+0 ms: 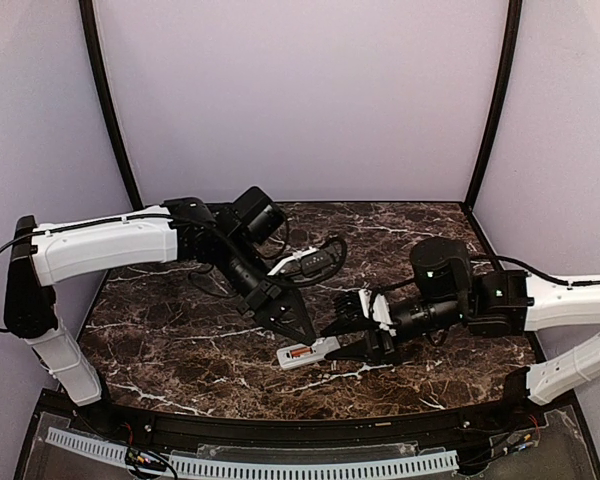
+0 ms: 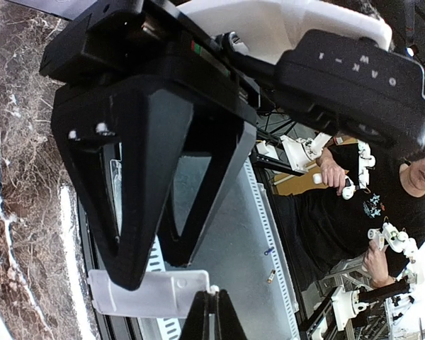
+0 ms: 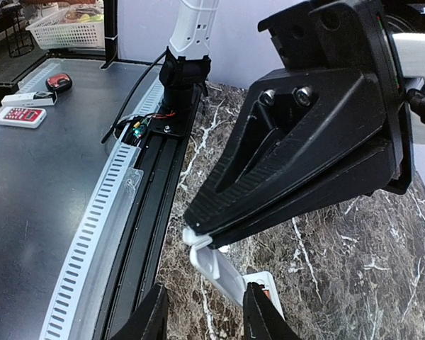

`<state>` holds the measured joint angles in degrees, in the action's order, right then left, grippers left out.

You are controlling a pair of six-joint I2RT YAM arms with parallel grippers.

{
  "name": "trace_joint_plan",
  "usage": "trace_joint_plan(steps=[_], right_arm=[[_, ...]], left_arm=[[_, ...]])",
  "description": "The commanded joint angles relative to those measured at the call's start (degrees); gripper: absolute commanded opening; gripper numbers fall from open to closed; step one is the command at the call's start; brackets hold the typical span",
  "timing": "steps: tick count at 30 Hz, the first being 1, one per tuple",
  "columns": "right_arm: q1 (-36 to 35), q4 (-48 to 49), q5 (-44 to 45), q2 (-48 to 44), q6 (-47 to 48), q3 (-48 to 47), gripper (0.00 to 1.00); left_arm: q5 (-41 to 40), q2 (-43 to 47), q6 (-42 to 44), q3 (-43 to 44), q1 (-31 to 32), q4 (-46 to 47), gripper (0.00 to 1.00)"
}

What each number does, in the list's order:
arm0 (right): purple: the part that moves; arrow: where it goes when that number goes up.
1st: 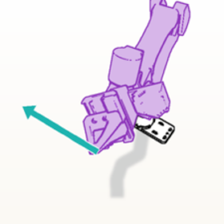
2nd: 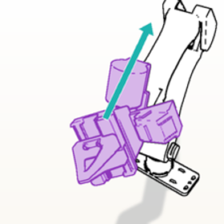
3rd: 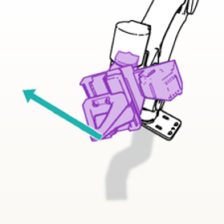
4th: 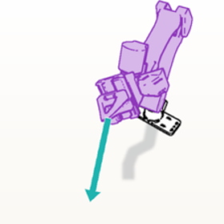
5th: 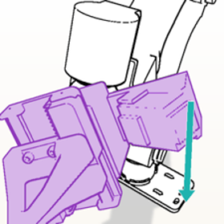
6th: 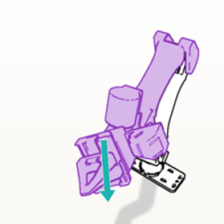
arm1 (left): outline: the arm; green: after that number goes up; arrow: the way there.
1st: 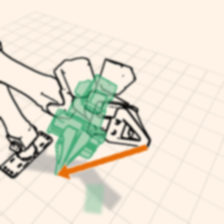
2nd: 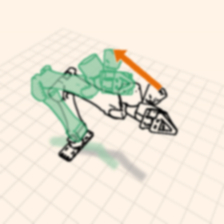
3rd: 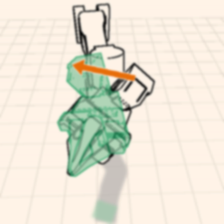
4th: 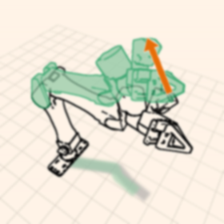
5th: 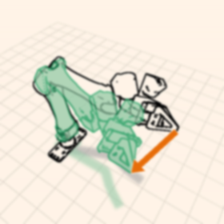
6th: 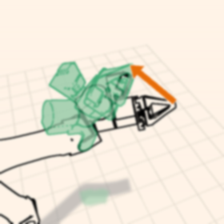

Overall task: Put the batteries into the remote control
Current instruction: Pass from the left arm to the right

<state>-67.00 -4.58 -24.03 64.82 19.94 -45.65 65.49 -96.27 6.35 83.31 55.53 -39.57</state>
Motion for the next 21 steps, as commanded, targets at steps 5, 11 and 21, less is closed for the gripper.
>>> trace_joint_plan(steps=[5, 11, 21], right_arm=[[-2.0, -1.46, 4.05, 2.11, 2.19, -3.06, 0.33], [-3.04, -1.57, 4.14, 3.35, 2.36, -4.24, 0.2], [-3.97, -0.06, 5.3, 2.84, -0.57, -3.77, 0.0]], left_arm=[[1.68, 1.51, -0.14, -0.52, 0.5, -0.68, 0.0], [1.15, 1.02, -0.71, -0.27, 0.46, -0.62, 0.01], [-5.77, 5.04, -1.44, 0.57, -0.12, 1.57, 0.42]])
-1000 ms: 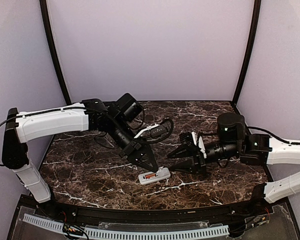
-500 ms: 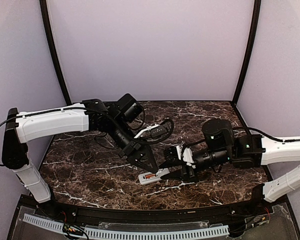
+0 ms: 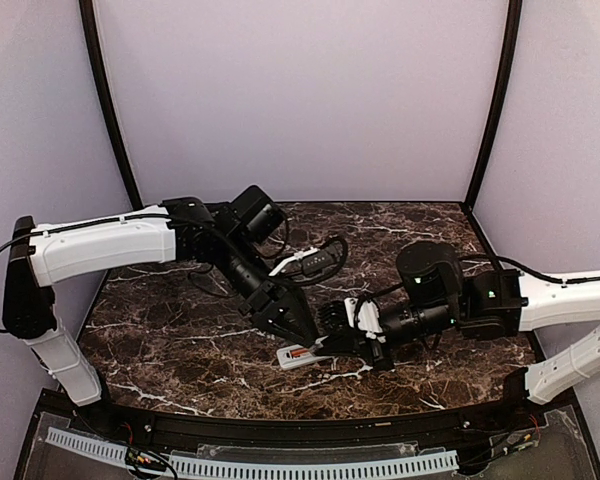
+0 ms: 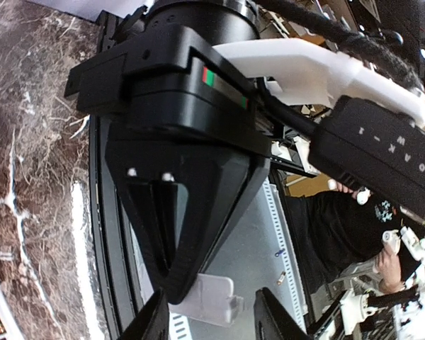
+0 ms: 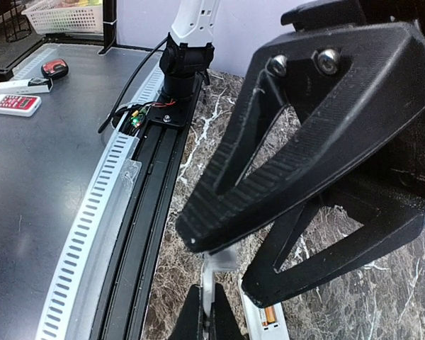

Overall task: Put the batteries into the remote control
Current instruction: Pass from the left arm to the right, then pass from the right arm to the left

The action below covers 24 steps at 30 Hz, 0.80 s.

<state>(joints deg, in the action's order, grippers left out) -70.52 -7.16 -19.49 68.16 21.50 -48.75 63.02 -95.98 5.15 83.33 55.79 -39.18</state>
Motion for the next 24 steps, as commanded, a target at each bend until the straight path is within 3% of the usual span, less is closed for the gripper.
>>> trace_joint_plan(steps=[1, 4, 6, 10, 15, 20, 24], right_arm=[[-0.44, 3.03, 0.79, -0.89, -2.56, -0.34, 0.0], [-0.38, 5.07, 1.47, -1.84, -4.18, 0.82, 0.0], [0.21, 6.73, 2.03, -2.54, -6.26, 1.55, 0.0], [3.72, 11.41, 2.98, -4.1, -13.22, 3.01, 0.0], [8.67, 15.11, -5.39, -5.14, -19.72, 4.34, 0.0], [10.41, 9.12, -11.81, -1.13, -19.05, 0.83, 0.0], [10.71, 2.59, -15.76, 3.25, -18.01, -2.49, 0.0]], left_arm=[[-4.81, 5.96, -0.54, 0.44, -0.71, 2.59, 0.48], [-9.81, 9.87, -3.86, -2.22, -3.21, 8.13, 0.64], [-13.79, 14.01, -7.81, -6.2, -5.06, 17.98, 0.79], [-26.33, 22.72, -10.62, -15.97, -5.88, 30.42, 0.9], [-33.59, 28.09, -7.88, -23.19, -5.88, 34.64, 0.85], [-33.46, 28.06, -0.65, -22.6, -4.94, 27.43, 0.72], [-39.43, 27.48, 8.36, -20.91, -0.13, 20.17, 0.71]])
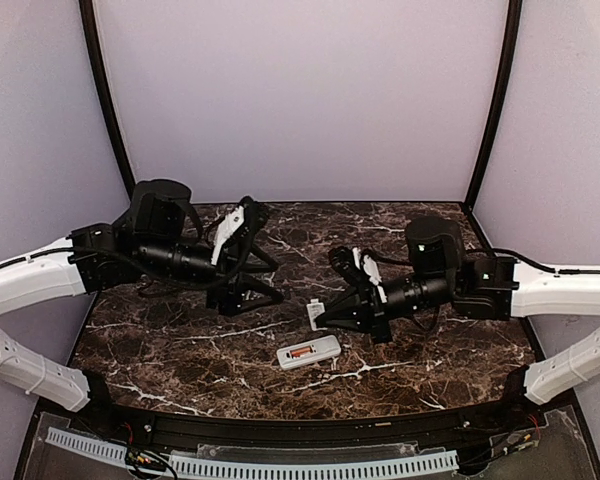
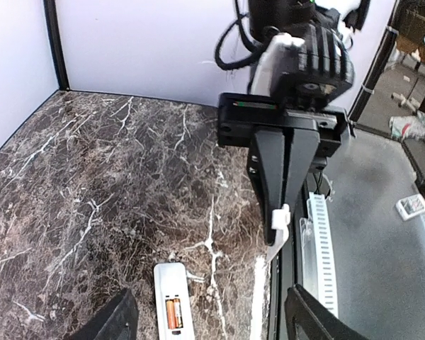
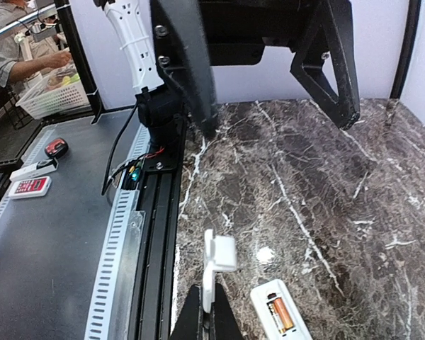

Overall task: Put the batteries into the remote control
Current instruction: Pass from the right arm to the left

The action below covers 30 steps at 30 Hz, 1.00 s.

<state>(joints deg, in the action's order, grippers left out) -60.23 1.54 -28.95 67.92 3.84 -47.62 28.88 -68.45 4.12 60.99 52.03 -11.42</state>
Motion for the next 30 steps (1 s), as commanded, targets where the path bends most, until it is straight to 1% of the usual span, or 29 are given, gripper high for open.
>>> trace_joint_plan(steps=[1, 4, 5, 6, 7, 10, 12, 13, 16, 18, 21, 30], right_arm=[[0.47, -7.55, -7.49, 4.5, -0.17, -4.45, 0.0], [0.55, -11.26, -11.97, 7.53, -0.12, -6.45, 0.0], [0.63, -11.94, -13.41, 8.53, -0.39, -6.91, 0.0], [0.68, -12.53, -14.67, 9.45, -0.71, -7.25, 0.0], [0.76, -12.87, -15.66, 10.35, -1.33, -7.39, 0.0], [1.33, -13.4, -19.56, 13.14, -3.36, -7.4, 0.0], [1.82, -13.34, -22.35, 14.84, -5.3, -7.26, 0.0], [2.15, -13.3, -23.91, 15.79, -6.39, -7.33, 0.0], [2.53, -13.36, -27.79, 18.73, -9.42, -8.18, 0.0], [2.57, -13.49, -29.63, 20.42, -11.18, -8.71, 0.0], [2.64, -13.47, -31.9, 22.43, -12.88, -9.3, 0.0], [2.6, -15.15, -34.03, 26.84, -14.56, -11.18, 0.0]], left_arm=[[-5.89, -0.3, 12.57, 1.86, 5.06, -10.23, 0.71], [-7.0, -0.47, 19.79, 2.62, 7.79, -14.64, 0.71], [-9.15, 0.44, 23.35, 2.15, 9.24, -15.29, 0.72], [-10.58, 0.96, 25.13, 0.98, 9.98, -15.47, 0.73], [-13.54, 2.0, 28.79, 0.36, 11.73, -15.82, 0.74], [-19.39, 3.49, 34.96, -1.7, 16.05, -17.06, 0.74], [-25.17, 3.76, 39.65, -1.96, 18.91, -18.42, 0.73], [-26.46, 3.45, 40.75, -1.74, 19.87, -19.53, 0.73], [-33.68, 1.86, 45.42, -0.17, 24.8, -22.16, 0.72], [-35.81, 0.0, 47.19, 1.71, 26.88, -25.24, 0.71], [-37.06, -3.42, 48.82, 4.37, 28.22, -27.19, 0.69], [-36.93, -11.29, 52.68, 7.89, 28.48, -26.2, 0.63]])
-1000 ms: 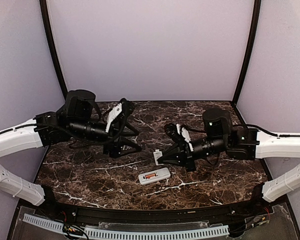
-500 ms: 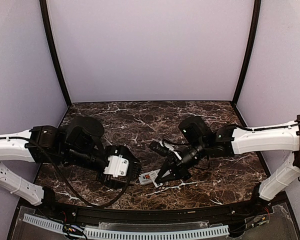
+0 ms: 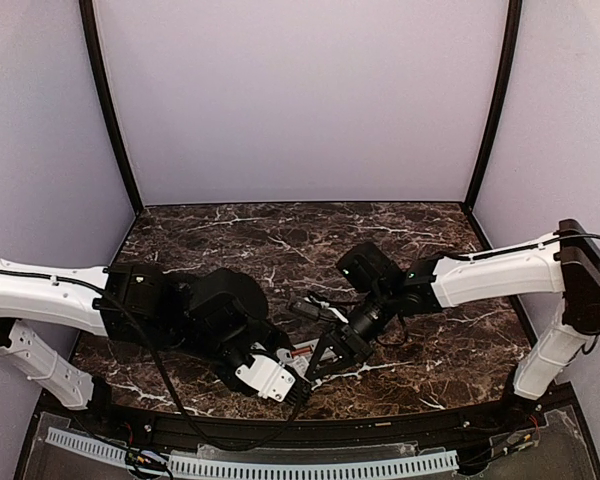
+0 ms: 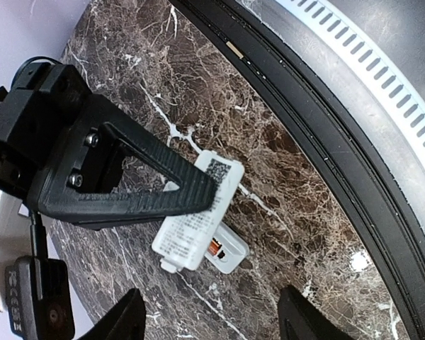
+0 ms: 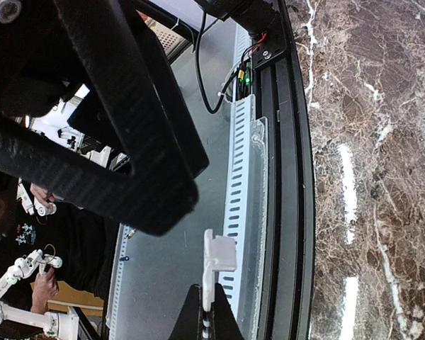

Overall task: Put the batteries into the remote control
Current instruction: Pass from the right arm to the left

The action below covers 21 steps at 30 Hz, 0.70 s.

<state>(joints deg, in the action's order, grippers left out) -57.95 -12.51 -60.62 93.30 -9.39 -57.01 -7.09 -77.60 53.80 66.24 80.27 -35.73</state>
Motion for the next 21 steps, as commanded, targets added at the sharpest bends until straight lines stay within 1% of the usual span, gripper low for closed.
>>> trace_joint_plan(steps=[1, 12, 14, 16, 18, 21], right_arm=[[0.3, -1.33, -2.57, 1.72, -1.27, -1.92, 0.0], [-1.09, -3.5, -4.04, 4.25, -0.46, -3.77, 0.0], [-1.26, -3.77, -4.13, 4.63, -0.3, -4.05, 0.0], [-1.39, -3.99, -4.25, 4.96, -0.19, -4.28, 0.0], [-1.5, -4.28, -4.54, 5.18, 0.13, -4.54, 0.0], [-1.89, -5.02, -4.54, 5.41, 0.72, -5.03, 0.0]], left_arm=[[-0.63, -2.61, 3.11, 3.01, 0.24, -2.02, 0.62], [2.21, -8.63, 3.4, 7.25, -0.29, -5.25, 0.54], [2.74, -9.95, 3.12, 8.46, -0.48, -6.92, 0.51], [3.15, -10.81, 2.95, 9.25, -0.62, -8.01, 0.45], [4.14, -11.09, 2.85, 9.48, -0.68, -8.25, 0.43], [4.69, -11.52, 2.41, 9.84, -0.85, -8.68, 0.42]])
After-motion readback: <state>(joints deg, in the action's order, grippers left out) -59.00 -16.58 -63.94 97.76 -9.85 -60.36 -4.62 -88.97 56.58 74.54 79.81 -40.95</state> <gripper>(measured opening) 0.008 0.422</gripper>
